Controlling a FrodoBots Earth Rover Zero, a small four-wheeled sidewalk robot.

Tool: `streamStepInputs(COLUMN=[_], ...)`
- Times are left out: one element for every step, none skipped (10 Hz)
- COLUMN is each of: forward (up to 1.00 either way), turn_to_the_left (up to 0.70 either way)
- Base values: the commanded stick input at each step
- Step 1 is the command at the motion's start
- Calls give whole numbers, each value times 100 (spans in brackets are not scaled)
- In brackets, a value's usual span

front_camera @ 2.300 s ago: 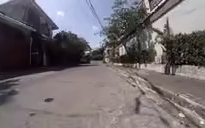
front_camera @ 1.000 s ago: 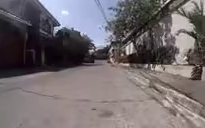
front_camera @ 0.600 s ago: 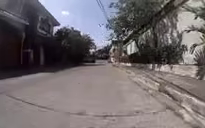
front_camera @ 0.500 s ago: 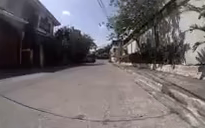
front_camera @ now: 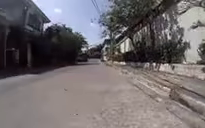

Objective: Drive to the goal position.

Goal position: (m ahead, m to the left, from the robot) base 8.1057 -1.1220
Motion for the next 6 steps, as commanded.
streamStepInputs(forward=[100,100,100,100,100,100], turn_to_the_left=[0,0,0,0,0,0])
